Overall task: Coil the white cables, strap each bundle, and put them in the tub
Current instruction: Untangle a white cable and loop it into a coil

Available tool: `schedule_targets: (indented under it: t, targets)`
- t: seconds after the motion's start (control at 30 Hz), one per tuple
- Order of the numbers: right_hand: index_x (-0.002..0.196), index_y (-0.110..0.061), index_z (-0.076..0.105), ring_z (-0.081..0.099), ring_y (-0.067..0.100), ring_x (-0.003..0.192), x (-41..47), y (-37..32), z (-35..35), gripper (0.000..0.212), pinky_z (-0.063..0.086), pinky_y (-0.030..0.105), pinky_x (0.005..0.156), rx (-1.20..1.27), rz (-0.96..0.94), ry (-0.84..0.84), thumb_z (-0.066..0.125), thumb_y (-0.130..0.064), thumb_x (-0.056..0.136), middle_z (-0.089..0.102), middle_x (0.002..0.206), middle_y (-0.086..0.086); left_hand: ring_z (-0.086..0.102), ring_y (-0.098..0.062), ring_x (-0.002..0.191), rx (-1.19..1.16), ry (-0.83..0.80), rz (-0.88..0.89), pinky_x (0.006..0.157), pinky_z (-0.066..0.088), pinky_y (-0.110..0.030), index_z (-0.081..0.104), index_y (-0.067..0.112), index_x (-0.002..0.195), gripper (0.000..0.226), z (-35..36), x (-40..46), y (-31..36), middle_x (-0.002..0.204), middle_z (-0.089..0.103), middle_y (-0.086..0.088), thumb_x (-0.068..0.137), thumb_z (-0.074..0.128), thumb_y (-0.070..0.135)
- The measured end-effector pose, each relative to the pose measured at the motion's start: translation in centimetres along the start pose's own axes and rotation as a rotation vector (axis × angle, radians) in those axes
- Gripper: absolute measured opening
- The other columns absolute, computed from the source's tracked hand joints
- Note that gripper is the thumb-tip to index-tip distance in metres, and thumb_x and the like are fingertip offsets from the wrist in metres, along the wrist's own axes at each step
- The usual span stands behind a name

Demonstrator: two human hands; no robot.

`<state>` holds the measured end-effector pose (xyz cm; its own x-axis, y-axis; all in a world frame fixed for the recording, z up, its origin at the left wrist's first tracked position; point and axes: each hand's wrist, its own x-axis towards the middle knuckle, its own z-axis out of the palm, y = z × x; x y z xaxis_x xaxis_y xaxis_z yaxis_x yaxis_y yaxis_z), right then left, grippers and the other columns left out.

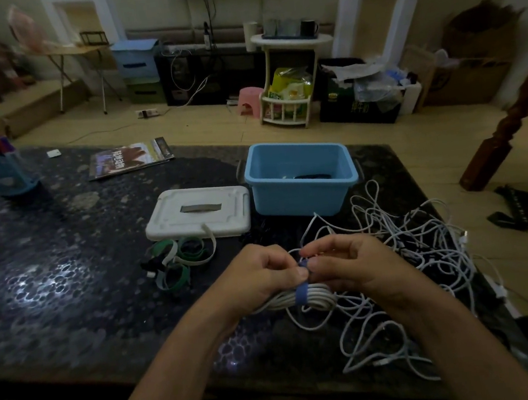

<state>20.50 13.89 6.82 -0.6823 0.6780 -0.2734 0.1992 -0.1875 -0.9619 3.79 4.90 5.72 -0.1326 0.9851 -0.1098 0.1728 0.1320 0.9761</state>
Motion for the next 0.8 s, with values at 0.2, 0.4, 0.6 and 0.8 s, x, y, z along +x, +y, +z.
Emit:
schedule_targets:
  t: [0.2, 0.4, 0.6, 0.8]
  targets:
    - [0.094, -0.009, 0.071, 0.071, 0.018, 0.079, 0.1, -0.2, -0.1, 0.021, 0.059, 0.032, 0.078, 0.067, 0.066, -0.037, 0.075, -0.007, 0.074, 0.076, 0.090, 0.009, 0.060, -0.018, 0.077, 0.048, -0.011, 0.047, 0.076, 0.047, -0.036, 0.074, 0.023, 0.062, 0.014, -0.1, 0.2, -0.3, 0.086, 0.064, -0.015, 0.068, 0.078, 0.035]
    - [0.088, -0.012, 0.065, 0.062, 0.011, 0.062, 0.7, 0.2, 1.2, 0.018, 0.050, 0.019, 0.054, 0.144, 0.050, 0.065, 0.061, 0.005, 0.087, 0.067, 0.069, 0.002, 0.061, -0.021, 0.073, 0.004, 0.105, 0.062, 0.074, 0.053, -0.044, 0.063, 0.018, 0.082, 0.026, 0.2, 0.7, -0.8, 0.075, 0.065, -0.012, 0.065, 0.083, 0.022]
    - [0.086, -0.014, 0.063, 0.059, 0.011, 0.054, 1.5, 0.4, 1.6, 0.021, 0.045, 0.020, 0.046, 0.190, 0.044, 0.133, 0.061, 0.007, 0.084, 0.063, 0.064, 0.002, 0.061, -0.014, 0.076, 0.127, 0.145, 0.200, 0.070, 0.051, -0.032, 0.066, 0.016, 0.087, 0.015, 0.4, 0.5, -0.7, 0.079, 0.065, 0.000, 0.081, 0.077, 0.008]
    - [0.085, -0.013, 0.064, 0.058, 0.011, 0.049, 1.8, 0.5, 1.8, 0.022, 0.045, 0.021, 0.045, 0.262, 0.061, 0.154, 0.059, 0.008, 0.085, 0.064, 0.063, 0.003, 0.052, -0.006, 0.065, 0.230, 0.183, 0.250, 0.063, 0.043, -0.022, 0.063, 0.018, 0.081, 0.014, 1.0, 0.5, -0.7, 0.077, 0.062, 0.006, 0.085, 0.074, 0.011]
